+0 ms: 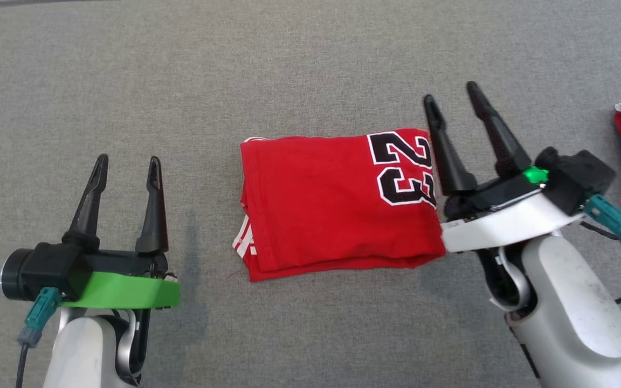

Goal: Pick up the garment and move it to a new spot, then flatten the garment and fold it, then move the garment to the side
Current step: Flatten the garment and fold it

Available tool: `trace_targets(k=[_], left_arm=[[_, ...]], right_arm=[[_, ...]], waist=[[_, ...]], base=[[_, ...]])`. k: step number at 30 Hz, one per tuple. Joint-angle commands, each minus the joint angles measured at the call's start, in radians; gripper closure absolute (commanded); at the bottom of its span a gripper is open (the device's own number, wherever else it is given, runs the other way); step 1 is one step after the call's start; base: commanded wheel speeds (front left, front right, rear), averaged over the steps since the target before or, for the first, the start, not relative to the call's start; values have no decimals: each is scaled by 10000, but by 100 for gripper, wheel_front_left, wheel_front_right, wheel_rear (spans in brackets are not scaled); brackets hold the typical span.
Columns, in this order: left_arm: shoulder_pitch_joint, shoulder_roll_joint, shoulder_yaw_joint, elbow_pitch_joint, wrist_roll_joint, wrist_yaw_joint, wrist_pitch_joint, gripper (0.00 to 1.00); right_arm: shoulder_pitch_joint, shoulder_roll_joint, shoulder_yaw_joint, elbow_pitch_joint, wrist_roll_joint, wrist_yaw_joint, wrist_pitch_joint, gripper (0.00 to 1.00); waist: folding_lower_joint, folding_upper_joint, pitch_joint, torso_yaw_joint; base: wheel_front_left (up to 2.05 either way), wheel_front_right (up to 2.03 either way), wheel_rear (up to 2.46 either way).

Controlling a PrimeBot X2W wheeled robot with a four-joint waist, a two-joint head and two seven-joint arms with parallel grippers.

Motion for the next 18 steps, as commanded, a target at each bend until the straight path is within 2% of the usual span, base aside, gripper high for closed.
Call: trace_targets(k=[1, 6, 9, 18], left_arm=[[78, 55, 106, -64, 53, 67, -46, 0], [321, 33, 459, -192, 18, 220, -46, 0], [544, 13, 596, -281, 3, 255, -46, 0], [1095, 128, 705, -56, 60, 311, -18, 0]], right_arm=[[291, -186, -399, -65, -269, -1, -44, 0], [1182, -746, -2076, 116, -1124, -1, -43, 0], [1675, -923, -2700, 292, -1436, -1, -44, 0], [2444, -983, -2763, 564, -1505, -1, -36, 0]], waist=[[-1, 0, -91, -116], [-1, 0, -322, -299], [-1, 0, -493, -339], [-1, 0, -1389, -384]], base=[[0, 0, 0], [0, 0, 0], [0, 0, 0], [0, 0, 0]])
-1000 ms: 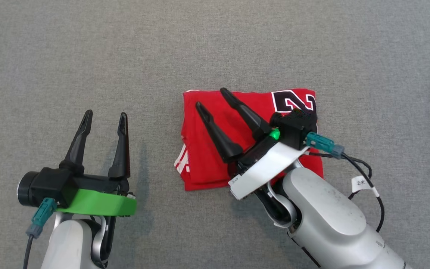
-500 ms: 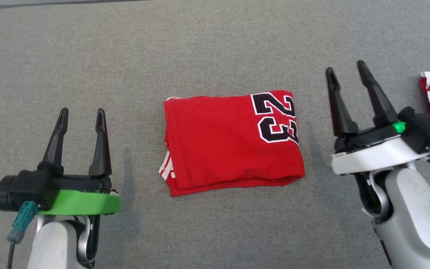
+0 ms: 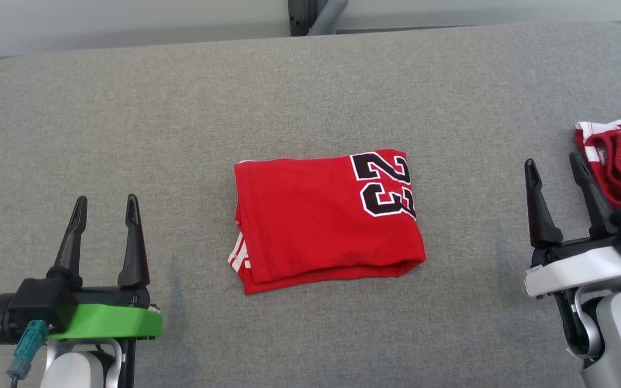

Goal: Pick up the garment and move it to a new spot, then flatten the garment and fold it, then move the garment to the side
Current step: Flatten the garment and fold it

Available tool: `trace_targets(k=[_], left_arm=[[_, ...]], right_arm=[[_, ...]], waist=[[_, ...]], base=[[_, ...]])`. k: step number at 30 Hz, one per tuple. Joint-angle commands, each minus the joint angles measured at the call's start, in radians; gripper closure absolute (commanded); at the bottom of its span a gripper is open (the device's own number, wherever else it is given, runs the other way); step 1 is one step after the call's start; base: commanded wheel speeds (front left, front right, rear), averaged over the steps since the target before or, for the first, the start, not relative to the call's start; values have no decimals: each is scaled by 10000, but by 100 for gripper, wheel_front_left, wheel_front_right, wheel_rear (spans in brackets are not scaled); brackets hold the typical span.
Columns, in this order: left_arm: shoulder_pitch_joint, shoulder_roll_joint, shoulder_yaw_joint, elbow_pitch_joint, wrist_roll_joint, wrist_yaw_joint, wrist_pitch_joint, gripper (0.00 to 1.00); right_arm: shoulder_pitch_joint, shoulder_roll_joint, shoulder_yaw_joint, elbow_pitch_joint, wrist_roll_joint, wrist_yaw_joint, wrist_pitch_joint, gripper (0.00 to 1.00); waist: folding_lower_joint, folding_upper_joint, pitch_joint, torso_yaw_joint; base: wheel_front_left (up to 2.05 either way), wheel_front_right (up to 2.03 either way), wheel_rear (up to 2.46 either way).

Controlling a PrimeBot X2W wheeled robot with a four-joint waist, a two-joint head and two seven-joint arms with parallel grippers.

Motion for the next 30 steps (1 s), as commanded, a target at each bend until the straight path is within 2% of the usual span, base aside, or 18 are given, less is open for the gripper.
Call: trace_targets(k=[1, 15, 30], left_arm=[[127, 122, 53, 11, 29, 63, -8, 0], [1498, 413, 56, -180, -122, 189, 659, 0], [2064, 421, 56, -399, -324, 347, 986, 0]], right_arm=[[200, -16, 58, 34, -57, -1, -15, 0], [1556, -85, 168, -147, 107, -1, 679, 0], [2139, 94, -278, -580, 153, -1, 1017, 0]], waist=[[0, -1, -448, -15], [0, -1, -2103, -189], [0, -1, -2402, -143]], base=[[0, 0, 0], [0, 0, 0], [0, 0, 0]])
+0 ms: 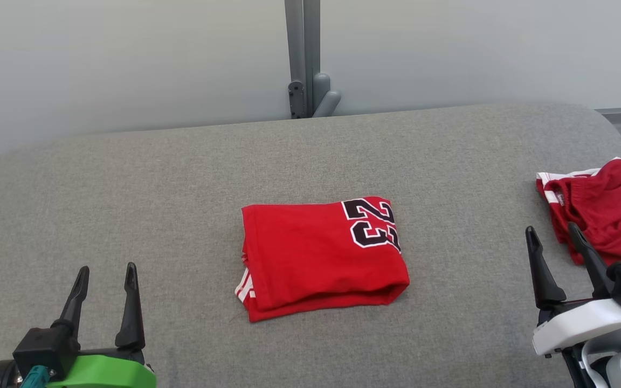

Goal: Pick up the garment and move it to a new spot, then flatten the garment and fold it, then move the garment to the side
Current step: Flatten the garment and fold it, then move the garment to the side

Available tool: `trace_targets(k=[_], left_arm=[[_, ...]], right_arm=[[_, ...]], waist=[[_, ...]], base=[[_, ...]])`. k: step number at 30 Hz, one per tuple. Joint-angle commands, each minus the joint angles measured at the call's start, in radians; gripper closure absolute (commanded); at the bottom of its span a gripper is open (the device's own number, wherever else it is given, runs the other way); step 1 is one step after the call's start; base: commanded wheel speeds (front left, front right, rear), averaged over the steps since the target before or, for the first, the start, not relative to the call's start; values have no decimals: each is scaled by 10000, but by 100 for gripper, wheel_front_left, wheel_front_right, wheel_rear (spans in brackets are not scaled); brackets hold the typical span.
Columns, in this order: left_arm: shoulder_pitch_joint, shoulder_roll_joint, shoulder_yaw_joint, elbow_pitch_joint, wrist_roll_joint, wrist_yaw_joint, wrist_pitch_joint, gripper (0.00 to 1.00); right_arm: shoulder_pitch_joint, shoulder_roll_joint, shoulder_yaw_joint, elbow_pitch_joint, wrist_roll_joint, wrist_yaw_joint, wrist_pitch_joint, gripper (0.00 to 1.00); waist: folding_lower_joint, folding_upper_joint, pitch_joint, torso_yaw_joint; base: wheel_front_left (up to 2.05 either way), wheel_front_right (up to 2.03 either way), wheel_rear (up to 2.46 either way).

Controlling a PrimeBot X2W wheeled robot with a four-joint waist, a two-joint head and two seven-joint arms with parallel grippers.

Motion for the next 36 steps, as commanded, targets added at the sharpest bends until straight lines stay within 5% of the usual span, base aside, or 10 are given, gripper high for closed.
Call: trace_targets(k=[1, 36], left_arm=[[145, 50, -7, -32, 7, 54, 9, 0], [-353, 365, -214, -90, -135, 208, -112, 0]], right_arm=[[140, 21, -46, -58, 38, -1, 26, 0], [-6, 19, -219, 2, 80, -1, -17, 0]], waist=[[0, 0, 1, 11], [0, 0, 284, 187]], base=[[0, 0, 0], [0, 0, 0]])
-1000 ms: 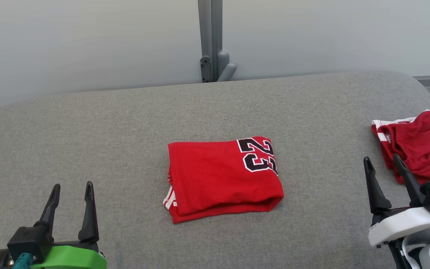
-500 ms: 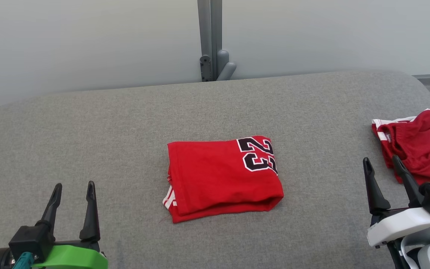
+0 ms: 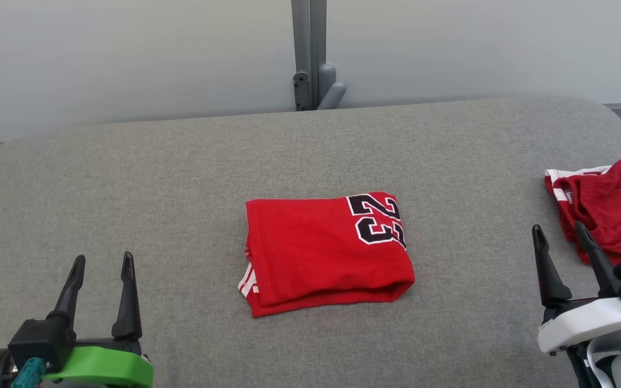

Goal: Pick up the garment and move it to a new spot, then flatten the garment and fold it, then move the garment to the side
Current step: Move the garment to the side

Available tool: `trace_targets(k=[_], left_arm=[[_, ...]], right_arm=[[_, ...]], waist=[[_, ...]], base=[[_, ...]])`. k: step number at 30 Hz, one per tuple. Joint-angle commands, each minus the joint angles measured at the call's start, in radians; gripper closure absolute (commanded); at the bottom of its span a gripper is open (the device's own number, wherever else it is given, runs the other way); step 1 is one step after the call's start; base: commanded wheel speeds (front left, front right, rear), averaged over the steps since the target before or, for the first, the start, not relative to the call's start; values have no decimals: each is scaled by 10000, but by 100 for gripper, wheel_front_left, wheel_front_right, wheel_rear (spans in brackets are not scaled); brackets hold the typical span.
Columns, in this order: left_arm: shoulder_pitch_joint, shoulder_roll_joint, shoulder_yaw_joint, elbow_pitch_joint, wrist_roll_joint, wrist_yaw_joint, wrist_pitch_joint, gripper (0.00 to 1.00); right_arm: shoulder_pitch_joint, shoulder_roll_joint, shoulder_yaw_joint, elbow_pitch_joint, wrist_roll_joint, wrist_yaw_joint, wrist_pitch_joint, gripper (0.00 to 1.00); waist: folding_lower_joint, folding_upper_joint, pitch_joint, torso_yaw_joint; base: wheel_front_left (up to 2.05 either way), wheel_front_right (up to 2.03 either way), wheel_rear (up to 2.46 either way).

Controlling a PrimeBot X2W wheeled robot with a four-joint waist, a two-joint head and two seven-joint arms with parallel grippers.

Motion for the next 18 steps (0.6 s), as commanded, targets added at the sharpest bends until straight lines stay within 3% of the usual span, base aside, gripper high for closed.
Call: trace_targets(k=[1, 10, 18], left_arm=[[-227, 70, -29, -36, -5, 34, -67, 0], [-1360, -137, -268, -321, -28, -2, -397, 0], [-2212, -397, -555, 56, -59, -103, -778, 0]], right_arm=[[-35, -70, -79, -32, 41, -1, -36, 0], [-1620, -297, 243, 592, 359, -1, 152, 0], [-3204, -417, 2088, 2247, 892, -1, 260, 0]], waist=[[0, 0, 165, 106], [0, 0, 1667, 718], [0, 0, 2717, 1302]], base=[[0, 0, 0], [0, 0, 0], [0, 0, 0]])
